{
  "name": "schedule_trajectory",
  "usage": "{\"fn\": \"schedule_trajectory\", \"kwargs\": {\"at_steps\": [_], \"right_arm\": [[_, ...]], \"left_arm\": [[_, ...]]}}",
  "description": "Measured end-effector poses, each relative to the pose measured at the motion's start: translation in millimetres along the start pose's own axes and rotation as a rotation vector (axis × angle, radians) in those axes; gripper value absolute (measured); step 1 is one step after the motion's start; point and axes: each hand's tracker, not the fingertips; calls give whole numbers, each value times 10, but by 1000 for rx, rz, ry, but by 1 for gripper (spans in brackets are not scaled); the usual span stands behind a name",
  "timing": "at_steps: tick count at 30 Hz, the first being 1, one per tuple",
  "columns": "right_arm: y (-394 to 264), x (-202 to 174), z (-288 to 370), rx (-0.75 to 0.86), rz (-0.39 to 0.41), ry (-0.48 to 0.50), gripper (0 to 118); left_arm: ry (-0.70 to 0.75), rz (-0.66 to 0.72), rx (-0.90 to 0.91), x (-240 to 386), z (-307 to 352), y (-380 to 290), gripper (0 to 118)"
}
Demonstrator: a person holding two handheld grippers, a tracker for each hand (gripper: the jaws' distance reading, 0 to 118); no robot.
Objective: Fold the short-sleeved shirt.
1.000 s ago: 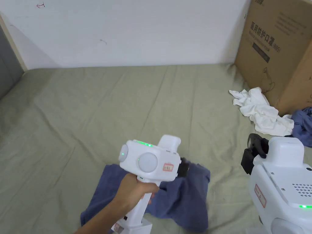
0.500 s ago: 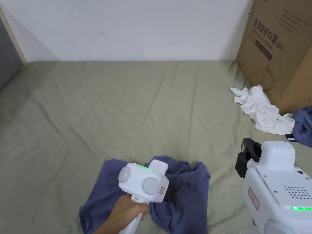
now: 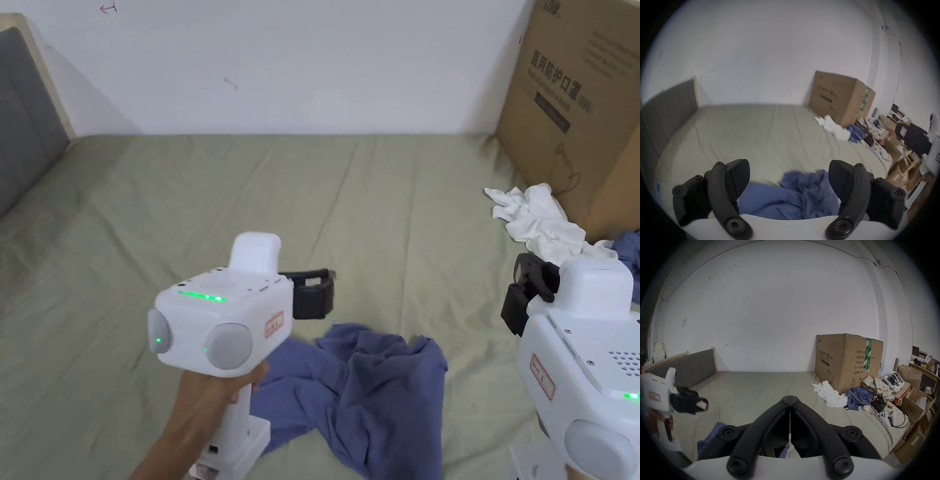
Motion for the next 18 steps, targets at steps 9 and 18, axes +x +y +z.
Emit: {"fn": "schedule_trajectory", "kwargs": {"at_steps": [9, 18], "right_arm": [[148, -158, 59, 51, 13, 27, 3], [205, -238, 85, 71, 17, 42, 3]], "left_arm": [[259, -118, 283, -189, 476, 146, 106], [240, -42, 250, -432, 501, 67, 6]]}}
